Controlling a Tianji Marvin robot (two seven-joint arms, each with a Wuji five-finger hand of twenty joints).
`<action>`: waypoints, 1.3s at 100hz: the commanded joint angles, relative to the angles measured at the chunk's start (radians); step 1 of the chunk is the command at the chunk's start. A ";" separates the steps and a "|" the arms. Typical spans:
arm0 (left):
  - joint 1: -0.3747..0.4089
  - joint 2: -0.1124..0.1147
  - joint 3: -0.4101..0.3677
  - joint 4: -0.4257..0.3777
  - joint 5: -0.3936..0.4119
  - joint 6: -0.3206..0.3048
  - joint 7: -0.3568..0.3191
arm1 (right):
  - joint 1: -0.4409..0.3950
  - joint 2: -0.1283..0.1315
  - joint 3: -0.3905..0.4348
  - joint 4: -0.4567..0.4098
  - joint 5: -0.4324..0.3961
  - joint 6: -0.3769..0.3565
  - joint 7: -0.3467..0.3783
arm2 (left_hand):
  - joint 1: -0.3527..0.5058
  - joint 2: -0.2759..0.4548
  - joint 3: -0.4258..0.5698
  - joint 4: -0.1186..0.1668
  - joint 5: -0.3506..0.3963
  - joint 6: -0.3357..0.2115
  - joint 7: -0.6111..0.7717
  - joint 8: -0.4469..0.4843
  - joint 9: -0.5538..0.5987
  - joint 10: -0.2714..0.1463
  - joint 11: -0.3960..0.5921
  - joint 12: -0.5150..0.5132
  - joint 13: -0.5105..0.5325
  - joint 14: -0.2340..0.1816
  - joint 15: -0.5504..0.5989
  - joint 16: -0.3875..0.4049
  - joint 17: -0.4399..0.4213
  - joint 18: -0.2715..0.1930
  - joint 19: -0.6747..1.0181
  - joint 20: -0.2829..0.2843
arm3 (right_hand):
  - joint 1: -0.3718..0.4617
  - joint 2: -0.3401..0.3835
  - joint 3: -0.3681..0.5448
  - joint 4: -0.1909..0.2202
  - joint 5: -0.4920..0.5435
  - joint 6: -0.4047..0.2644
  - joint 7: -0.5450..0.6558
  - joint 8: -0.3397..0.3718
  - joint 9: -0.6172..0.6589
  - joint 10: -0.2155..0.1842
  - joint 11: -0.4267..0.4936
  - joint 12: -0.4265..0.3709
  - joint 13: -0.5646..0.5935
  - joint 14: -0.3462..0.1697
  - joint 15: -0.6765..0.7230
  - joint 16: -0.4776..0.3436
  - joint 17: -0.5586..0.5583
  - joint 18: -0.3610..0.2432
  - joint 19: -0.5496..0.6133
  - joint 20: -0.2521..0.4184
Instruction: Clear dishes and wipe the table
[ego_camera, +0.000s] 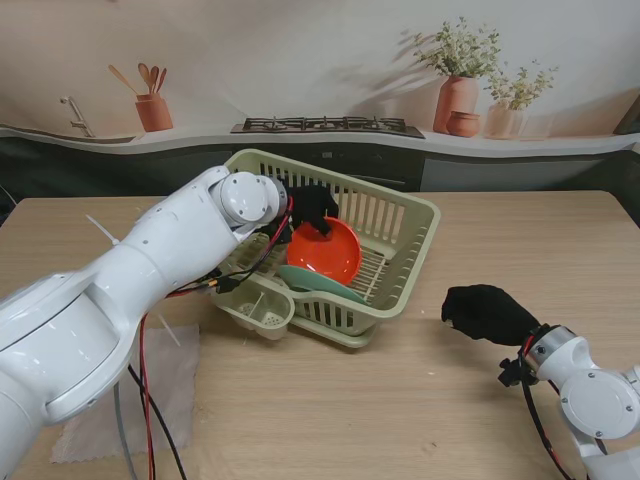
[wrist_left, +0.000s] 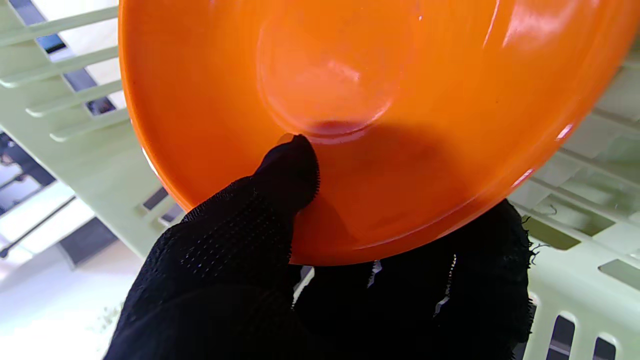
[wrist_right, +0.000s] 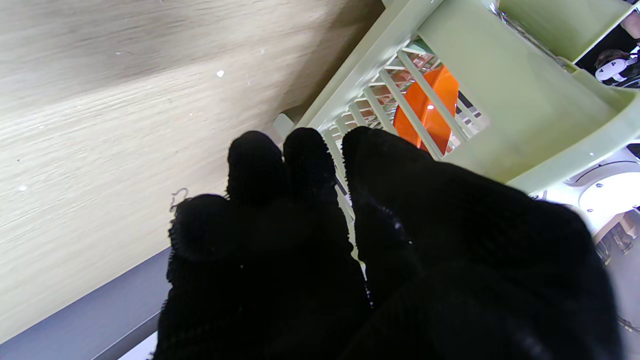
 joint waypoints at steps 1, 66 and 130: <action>-0.006 -0.004 0.002 0.000 -0.002 -0.001 -0.016 | -0.006 -0.002 -0.001 -0.001 -0.001 -0.005 0.010 | 0.034 0.053 0.024 0.048 0.042 -0.051 0.020 -0.003 -0.023 -0.015 -0.013 -0.018 -0.041 0.038 -0.013 -0.009 -0.049 0.026 -0.035 0.030 | 0.026 -0.027 0.037 -0.027 0.029 0.000 0.004 -0.007 0.021 0.037 0.001 0.013 0.024 0.020 0.004 0.006 0.010 0.001 0.037 0.016; 0.000 -0.013 -0.007 0.002 -0.022 -0.003 -0.016 | -0.005 -0.002 0.001 0.002 0.001 -0.013 0.005 | -0.104 0.007 0.063 0.028 -0.079 -0.079 -0.048 0.012 -0.238 -0.079 -0.035 -0.109 -0.284 -0.038 -0.149 -0.070 -0.345 -0.107 -0.211 0.002 | 0.026 -0.029 0.037 -0.027 0.032 -0.001 0.002 -0.009 0.023 0.037 0.000 0.011 0.028 0.021 0.002 0.005 0.010 0.001 0.037 0.016; 0.015 0.015 -0.033 -0.050 -0.032 -0.032 0.015 | -0.003 -0.002 0.000 0.006 0.001 -0.018 0.008 | -0.304 0.021 0.217 0.030 -0.181 -0.081 -0.138 0.073 -0.428 -0.136 -0.073 -0.135 -0.476 -0.157 -0.300 -0.153 -0.499 -0.218 -0.328 -0.109 | 0.026 -0.031 0.040 -0.027 0.036 -0.001 0.002 -0.012 0.026 0.036 -0.001 0.011 0.028 0.021 0.002 0.005 0.010 0.001 0.037 0.016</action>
